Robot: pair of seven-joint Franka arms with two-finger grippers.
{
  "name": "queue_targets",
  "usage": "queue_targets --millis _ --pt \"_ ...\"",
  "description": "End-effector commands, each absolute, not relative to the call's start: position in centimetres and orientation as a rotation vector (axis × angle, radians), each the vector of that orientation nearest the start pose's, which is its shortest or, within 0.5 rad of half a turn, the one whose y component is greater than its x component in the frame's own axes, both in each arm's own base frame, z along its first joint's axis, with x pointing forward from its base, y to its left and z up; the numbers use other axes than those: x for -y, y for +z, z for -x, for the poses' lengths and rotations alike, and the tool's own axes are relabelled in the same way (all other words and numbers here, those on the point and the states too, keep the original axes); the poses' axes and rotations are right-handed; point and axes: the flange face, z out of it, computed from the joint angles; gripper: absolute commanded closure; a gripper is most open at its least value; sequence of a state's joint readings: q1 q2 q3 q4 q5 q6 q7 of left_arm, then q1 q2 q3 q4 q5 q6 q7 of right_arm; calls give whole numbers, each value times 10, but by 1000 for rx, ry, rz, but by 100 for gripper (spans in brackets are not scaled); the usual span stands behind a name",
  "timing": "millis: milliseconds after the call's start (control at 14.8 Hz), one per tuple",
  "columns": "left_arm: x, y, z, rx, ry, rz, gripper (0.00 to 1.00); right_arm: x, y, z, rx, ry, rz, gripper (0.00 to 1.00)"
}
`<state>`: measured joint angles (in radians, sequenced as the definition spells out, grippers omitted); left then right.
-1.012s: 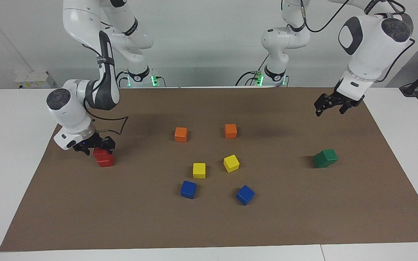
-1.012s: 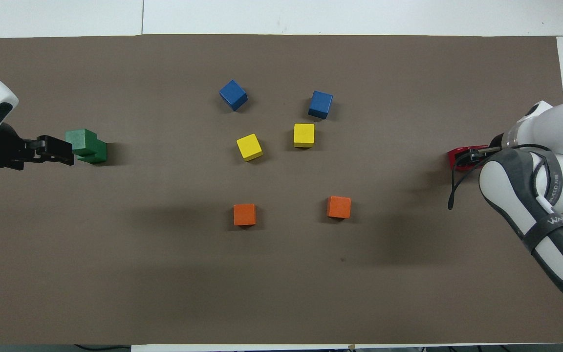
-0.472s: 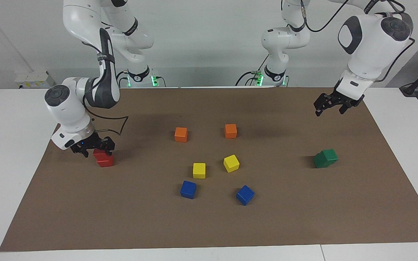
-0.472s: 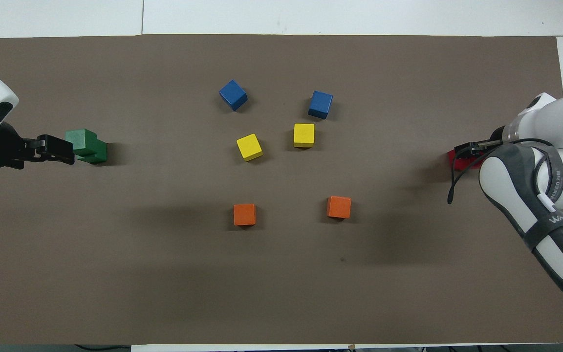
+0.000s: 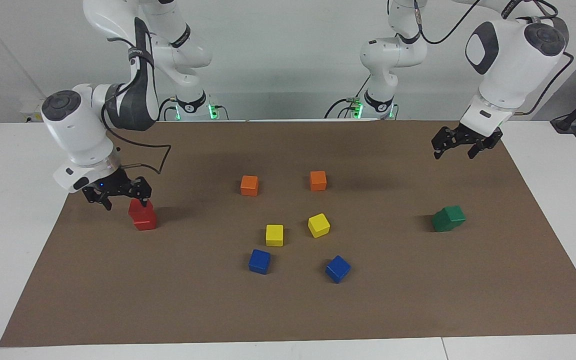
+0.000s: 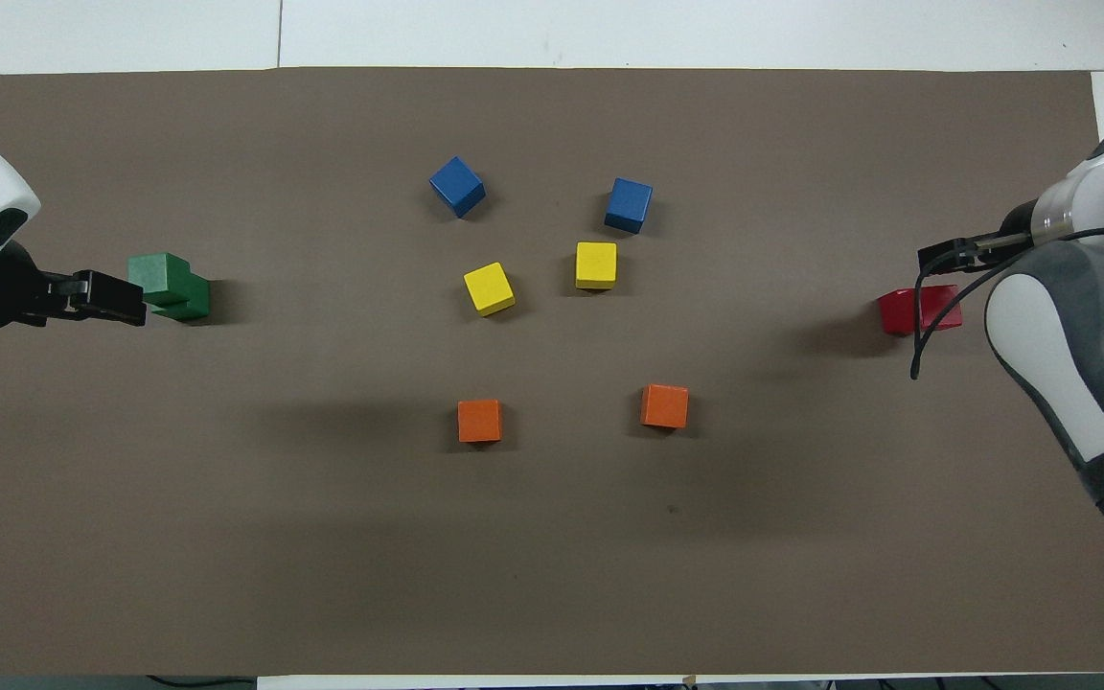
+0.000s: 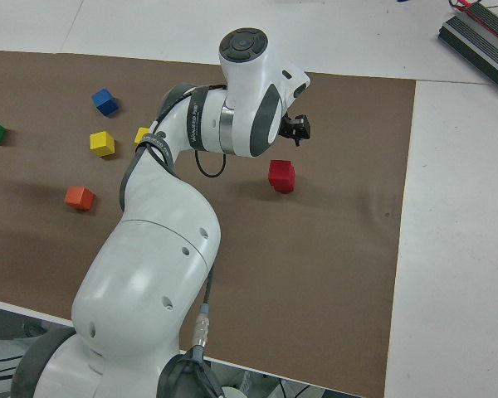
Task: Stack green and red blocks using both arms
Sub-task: 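Open the right gripper and draw it back from the red stack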
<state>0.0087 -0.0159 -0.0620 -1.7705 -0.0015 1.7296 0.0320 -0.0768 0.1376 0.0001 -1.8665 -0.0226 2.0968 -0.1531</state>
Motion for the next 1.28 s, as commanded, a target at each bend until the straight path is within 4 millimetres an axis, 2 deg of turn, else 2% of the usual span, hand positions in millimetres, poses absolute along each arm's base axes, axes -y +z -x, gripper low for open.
queue_targets --millis 0,202,405,742,944,1214 --pt "22 559 -554 -151 15 3129 0 44 486 -588 169 -154 3158 0" --pt "23 559 -552 -153 24 3129 0 45 521 -569 165 -135 3158 0" --pt "23 559 -551 -153 24 3129 0 49 544 -565 151 -82 3157 0" --pt "23 559 -551 -153 24 3129 0 47 597 -559 149 22 3153 0" --pt "23 559 -551 -153 22 3129 0 52 612 -555 133 73 3150 0" --pt "23 559 -551 -153 24 3129 0 48 610 -556 145 97 3157 0"
